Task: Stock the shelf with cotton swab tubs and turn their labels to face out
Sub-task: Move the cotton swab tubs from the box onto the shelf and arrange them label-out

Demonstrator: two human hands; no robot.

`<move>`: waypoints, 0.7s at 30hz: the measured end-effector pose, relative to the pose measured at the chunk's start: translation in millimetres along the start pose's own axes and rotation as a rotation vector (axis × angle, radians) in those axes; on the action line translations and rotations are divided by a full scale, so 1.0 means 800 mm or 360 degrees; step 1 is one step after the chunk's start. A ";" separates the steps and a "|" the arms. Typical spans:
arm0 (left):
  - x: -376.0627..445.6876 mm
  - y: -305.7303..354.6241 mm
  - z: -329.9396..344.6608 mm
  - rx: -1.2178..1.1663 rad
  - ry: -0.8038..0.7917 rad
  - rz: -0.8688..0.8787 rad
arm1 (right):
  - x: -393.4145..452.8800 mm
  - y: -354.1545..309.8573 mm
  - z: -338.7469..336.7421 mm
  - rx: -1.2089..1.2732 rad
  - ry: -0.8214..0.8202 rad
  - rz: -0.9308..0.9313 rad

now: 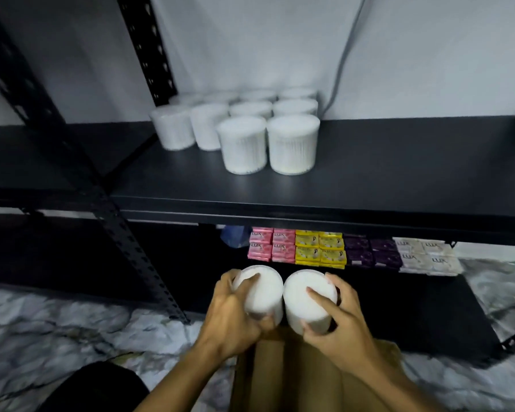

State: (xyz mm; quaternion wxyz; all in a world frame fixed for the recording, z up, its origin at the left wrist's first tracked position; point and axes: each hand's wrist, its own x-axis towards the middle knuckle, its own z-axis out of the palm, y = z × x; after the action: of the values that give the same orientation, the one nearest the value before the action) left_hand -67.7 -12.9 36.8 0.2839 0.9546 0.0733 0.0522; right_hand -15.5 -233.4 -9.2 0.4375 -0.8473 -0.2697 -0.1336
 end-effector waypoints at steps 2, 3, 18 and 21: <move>-0.004 0.005 -0.037 0.0007 0.0114 0.0046 | 0.022 -0.031 -0.007 0.0032 0.0037 -0.0074; -0.006 0.007 -0.055 0.0007 0.0175 0.0068 | 0.033 -0.046 -0.011 0.0052 0.0052 -0.0112; 0.008 0.061 -0.288 0.0161 0.0622 0.0148 | 0.187 -0.233 -0.054 0.0090 0.0317 -0.0340; 0.029 0.062 -0.311 0.0215 0.0653 0.0058 | 0.219 -0.250 -0.043 0.0083 0.0262 -0.0260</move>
State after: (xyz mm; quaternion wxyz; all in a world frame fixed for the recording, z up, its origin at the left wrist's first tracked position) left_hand -74.5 82.9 272.6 0.1975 0.9420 0.1156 0.2455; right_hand 13.6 -107.7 226.0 0.4676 -0.7971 -0.3044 -0.2308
